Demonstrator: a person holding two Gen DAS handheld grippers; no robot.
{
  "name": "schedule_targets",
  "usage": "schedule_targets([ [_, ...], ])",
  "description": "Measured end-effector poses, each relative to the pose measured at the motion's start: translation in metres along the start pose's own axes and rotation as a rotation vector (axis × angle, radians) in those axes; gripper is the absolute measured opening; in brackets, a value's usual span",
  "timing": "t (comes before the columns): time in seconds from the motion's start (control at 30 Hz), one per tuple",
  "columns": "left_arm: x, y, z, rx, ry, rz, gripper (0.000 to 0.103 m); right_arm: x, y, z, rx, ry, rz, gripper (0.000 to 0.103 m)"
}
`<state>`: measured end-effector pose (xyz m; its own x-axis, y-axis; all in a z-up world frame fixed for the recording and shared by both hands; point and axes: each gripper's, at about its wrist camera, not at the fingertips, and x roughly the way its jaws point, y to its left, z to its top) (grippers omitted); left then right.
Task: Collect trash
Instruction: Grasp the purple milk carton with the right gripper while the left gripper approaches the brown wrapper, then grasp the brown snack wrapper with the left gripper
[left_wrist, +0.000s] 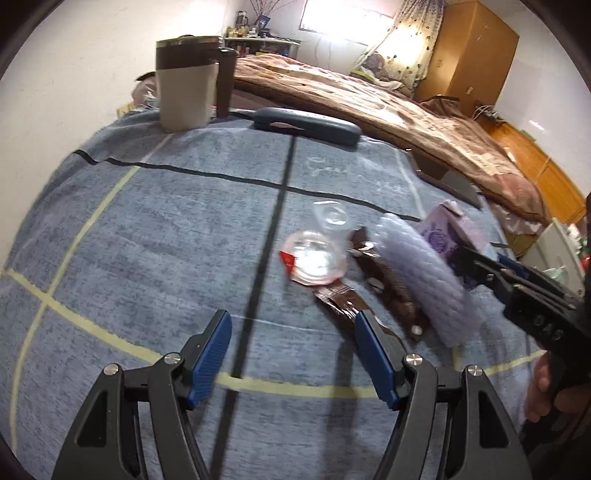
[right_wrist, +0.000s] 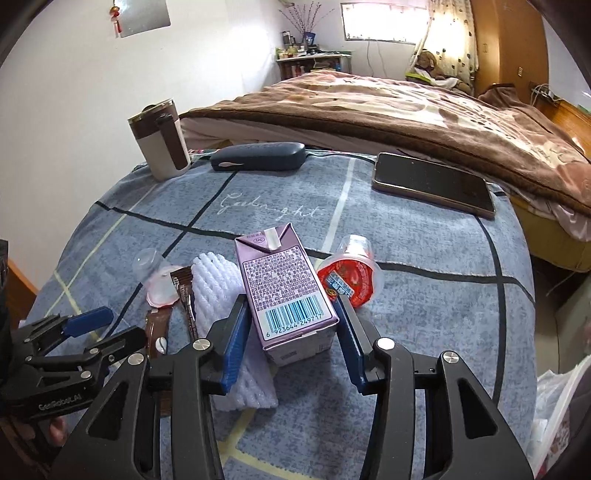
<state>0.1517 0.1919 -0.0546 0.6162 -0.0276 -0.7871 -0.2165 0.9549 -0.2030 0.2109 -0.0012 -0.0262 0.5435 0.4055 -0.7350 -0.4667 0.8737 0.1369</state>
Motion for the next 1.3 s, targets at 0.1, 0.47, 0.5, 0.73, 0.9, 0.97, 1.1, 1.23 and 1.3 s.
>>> schedule_targets([
  [0.1, -0.001, -0.007, -0.002, -0.006, 0.001, -0.028, 0.071, -0.004, 0.002, -0.001, -0.007, -0.016, -0.019, 0.047],
  [0.47, 0.009, -0.041, -0.006, 0.074, 0.017, 0.079, 0.071, -0.014, -0.006, -0.003, 0.027, -0.048, -0.003, 0.047],
  [0.5, 0.009, -0.039, -0.006, 0.077, 0.021, 0.085, 0.072, -0.015, -0.006, -0.004, 0.026, -0.05, -0.001, 0.047],
  [0.73, 0.001, -0.018, -0.011, 0.098, 0.04, 0.189, 0.07, -0.021, -0.006, -0.005, 0.03, -0.065, 0.019, 0.047],
  [0.9, -0.001, -0.011, -0.008, 0.069, 0.018, 0.116, 0.069, -0.021, -0.005, -0.006, 0.033, -0.064, 0.024, 0.047],
  [0.97, 0.004, -0.014, -0.007, 0.076, 0.022, 0.127, 0.069, -0.021, -0.005, -0.006, 0.035, -0.064, 0.023, 0.047],
  [1.1, 0.008, -0.021, -0.004, 0.112, 0.007, 0.147, 0.061, -0.023, -0.009, -0.007, 0.05, -0.067, 0.017, 0.047],
  [1.23, 0.008, -0.021, -0.001, 0.123, 0.007, 0.14, 0.043, -0.022, -0.012, -0.008, 0.061, -0.064, 0.015, 0.047],
  [1.3, 0.007, -0.021, -0.001, 0.127, 0.009, 0.134, 0.035, -0.023, -0.011, -0.009, 0.063, -0.062, 0.014, 0.047],
])
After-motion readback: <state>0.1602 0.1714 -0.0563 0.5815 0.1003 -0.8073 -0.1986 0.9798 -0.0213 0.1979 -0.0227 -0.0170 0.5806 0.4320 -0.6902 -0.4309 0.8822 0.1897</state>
